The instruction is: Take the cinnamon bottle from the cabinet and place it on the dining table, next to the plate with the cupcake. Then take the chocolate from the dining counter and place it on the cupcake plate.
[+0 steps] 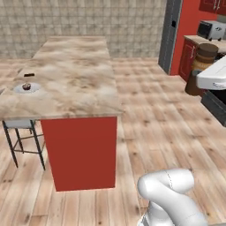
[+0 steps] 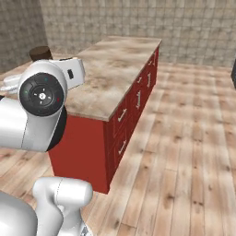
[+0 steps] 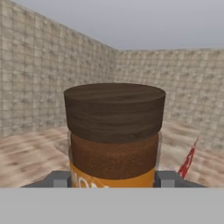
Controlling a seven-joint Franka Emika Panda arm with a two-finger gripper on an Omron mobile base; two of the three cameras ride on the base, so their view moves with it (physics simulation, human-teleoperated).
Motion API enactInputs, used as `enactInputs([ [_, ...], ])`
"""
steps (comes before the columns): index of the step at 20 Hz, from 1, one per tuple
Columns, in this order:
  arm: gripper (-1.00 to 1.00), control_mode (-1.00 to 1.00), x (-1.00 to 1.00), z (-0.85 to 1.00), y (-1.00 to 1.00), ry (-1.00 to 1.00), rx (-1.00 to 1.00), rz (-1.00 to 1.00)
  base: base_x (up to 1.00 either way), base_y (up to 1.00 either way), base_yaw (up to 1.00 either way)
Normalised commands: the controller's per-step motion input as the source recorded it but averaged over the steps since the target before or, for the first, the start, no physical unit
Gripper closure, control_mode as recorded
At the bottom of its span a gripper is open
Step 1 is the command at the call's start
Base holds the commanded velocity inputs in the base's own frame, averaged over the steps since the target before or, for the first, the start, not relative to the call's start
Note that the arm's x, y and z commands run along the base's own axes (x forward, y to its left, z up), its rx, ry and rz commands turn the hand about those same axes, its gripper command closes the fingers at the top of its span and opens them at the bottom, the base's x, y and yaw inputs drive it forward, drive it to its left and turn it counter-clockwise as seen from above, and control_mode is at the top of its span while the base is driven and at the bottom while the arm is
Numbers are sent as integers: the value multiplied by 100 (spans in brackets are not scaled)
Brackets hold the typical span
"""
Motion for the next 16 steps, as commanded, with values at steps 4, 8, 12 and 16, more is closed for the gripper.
enactInputs([
  [4, 100, 100, 0, 0, 0, 0, 0, 0, 46, 100, 0],
  [8, 100, 100, 0, 0, 0, 0, 0, 0, 44, 100, -4],
  [12, 100, 100, 0, 0, 0, 0, 0, 0, 37, 100, -10],
  [16, 100, 100, 0, 0, 0, 0, 0, 0, 31, 100, -19],
])
